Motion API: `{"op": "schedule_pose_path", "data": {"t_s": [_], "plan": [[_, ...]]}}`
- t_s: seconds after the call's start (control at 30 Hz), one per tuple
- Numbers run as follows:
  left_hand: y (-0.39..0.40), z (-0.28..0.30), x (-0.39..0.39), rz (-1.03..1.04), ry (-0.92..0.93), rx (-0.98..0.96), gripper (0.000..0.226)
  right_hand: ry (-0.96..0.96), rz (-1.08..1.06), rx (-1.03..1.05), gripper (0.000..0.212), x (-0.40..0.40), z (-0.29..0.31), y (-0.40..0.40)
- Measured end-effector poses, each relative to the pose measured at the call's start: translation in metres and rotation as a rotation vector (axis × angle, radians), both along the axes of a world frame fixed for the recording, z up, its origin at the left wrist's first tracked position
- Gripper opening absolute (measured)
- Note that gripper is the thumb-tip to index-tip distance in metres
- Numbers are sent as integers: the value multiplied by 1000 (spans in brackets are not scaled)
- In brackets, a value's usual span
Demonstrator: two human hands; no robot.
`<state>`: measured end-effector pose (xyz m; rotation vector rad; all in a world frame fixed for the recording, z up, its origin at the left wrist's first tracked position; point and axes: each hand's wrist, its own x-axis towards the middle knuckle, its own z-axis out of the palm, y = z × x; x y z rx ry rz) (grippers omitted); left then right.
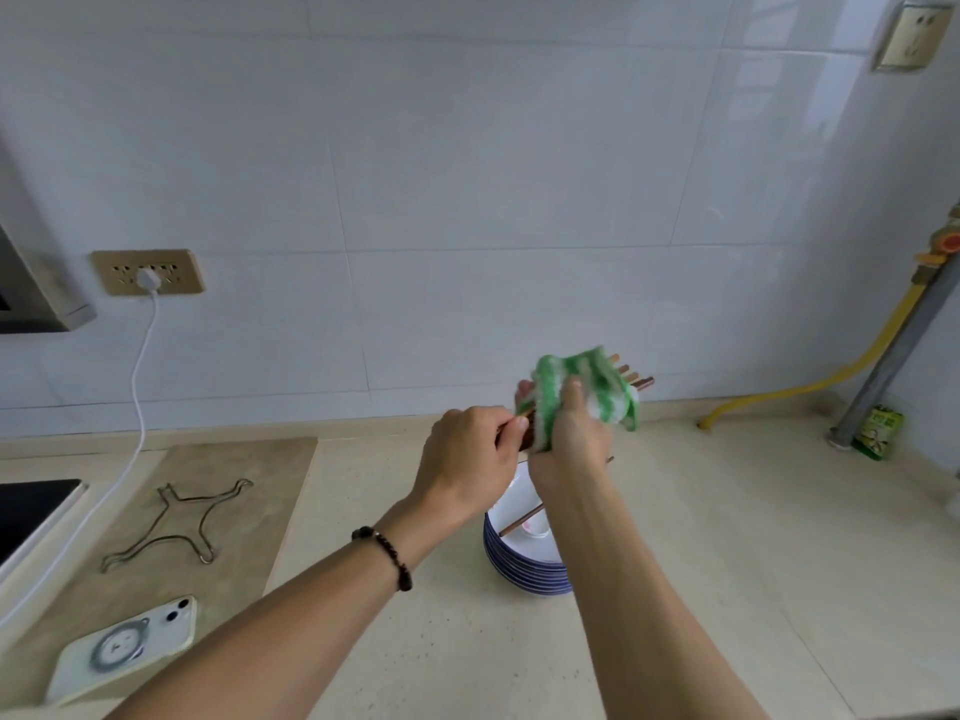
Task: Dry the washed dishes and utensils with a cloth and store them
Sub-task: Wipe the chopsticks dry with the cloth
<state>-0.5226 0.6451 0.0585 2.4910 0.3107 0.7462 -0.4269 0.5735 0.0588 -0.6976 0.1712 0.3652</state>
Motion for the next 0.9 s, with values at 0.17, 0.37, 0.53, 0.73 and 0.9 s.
{"op": "schedule_pose_path", "data": {"t_s": [0.17,0.37,0.53,0.73,0.9], "plan": [[13,-3,-16,-59,-24,-19,44,22,-124,73,12,40,15,-31],[-1,0,2,10,-48,-15,48,8,-31,35,19,6,11,-2],[6,5,-4,-29,-20,-20,49,60,-108,105,16,41,21,-19],[4,10,13,51,34,-47,50,-23,23,-24,16,8,5,8],[20,12,-5,-16,6,-19,54,55,-99,112,30,56,19,-16]]}}
